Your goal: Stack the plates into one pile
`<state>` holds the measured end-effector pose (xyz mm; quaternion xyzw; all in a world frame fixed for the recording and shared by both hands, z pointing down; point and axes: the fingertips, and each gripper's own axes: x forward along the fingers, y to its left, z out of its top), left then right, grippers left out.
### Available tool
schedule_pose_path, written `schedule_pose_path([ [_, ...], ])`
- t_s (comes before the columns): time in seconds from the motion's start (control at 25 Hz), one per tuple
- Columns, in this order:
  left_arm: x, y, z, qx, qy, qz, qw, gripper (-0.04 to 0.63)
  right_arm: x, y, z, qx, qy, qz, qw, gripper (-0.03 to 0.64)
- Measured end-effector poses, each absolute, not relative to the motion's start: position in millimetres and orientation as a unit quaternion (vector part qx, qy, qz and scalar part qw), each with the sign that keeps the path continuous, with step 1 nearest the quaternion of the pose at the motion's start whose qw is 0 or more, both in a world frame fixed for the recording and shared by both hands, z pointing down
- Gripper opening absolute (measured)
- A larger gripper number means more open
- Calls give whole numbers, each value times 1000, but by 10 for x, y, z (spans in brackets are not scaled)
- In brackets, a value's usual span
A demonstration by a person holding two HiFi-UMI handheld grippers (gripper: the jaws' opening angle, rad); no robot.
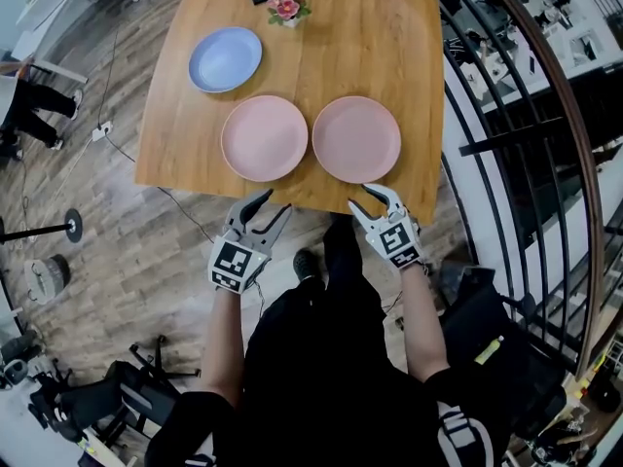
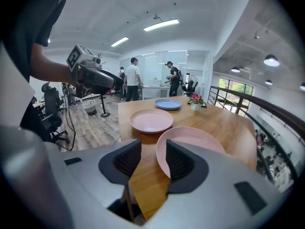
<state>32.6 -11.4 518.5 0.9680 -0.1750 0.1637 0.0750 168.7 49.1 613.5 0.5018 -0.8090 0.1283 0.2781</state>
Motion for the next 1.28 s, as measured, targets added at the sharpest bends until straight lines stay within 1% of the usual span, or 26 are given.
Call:
schedule_pose_path([
  [0.28,419,-196,5275,967,-172,173,78,190,1753,406,6439,488,-808,140,299,166],
  [0.44,470,-218,5370,966,-170,179,82,190,1792,417,6626,479,-802,137,329,152],
  [0.92,471,-346,5519,961,-177,193,90,190,1859,298,7028,456,-794,143,376,155],
  [1.28,442,-376,5596,957,-188,197,97,190,1837,279,7270,439,-796,154,388,158],
])
